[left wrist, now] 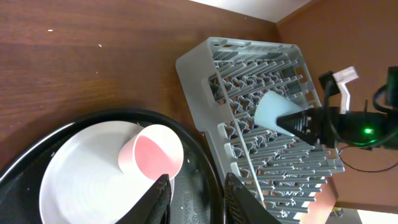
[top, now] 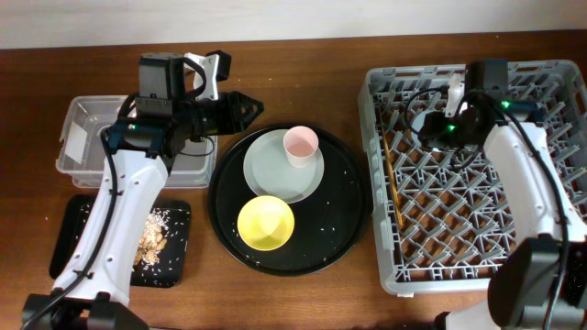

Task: Sort waste into correct bins and load items into the dishwasher rack
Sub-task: 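Lower the blue cup upside down into the rack with the right gripper, then reach the left gripper to the pink cup on the plate and grasp it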

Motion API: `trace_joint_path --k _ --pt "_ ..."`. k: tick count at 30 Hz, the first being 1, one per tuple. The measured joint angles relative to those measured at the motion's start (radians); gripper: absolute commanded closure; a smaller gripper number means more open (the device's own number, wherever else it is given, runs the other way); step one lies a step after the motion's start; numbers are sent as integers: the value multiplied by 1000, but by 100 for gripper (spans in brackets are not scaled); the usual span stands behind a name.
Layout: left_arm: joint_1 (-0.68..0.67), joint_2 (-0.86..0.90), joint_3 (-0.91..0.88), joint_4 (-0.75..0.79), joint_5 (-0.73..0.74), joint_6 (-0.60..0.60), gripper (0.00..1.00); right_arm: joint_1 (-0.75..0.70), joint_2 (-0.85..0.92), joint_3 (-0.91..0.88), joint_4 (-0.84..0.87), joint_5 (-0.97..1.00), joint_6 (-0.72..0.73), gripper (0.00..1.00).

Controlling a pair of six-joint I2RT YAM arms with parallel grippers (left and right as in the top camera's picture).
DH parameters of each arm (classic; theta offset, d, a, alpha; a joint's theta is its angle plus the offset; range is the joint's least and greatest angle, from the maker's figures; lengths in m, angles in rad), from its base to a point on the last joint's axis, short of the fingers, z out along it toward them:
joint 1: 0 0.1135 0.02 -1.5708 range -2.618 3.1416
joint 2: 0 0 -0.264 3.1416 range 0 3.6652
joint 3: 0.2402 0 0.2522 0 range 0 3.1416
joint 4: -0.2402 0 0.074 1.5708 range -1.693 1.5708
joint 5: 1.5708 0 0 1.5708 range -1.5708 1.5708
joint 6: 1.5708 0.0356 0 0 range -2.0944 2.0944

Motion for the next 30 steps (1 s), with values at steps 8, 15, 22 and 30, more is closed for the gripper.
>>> trace_joint_path --k 8,15,22,30 --pt "-47 0 0 0 -97 0 72 0 8 0 -23 0 -3 16" --pt "-166 0 0 0 -297 0 72 0 10 13 -45 0 -4 16" --pt "-227 64 1 5 -425 0 72 0 9 234 -234 -54 -3 15" --pt "-238 291 1 27 -435 0 71 0 7 245 -271 -63 -4 15"
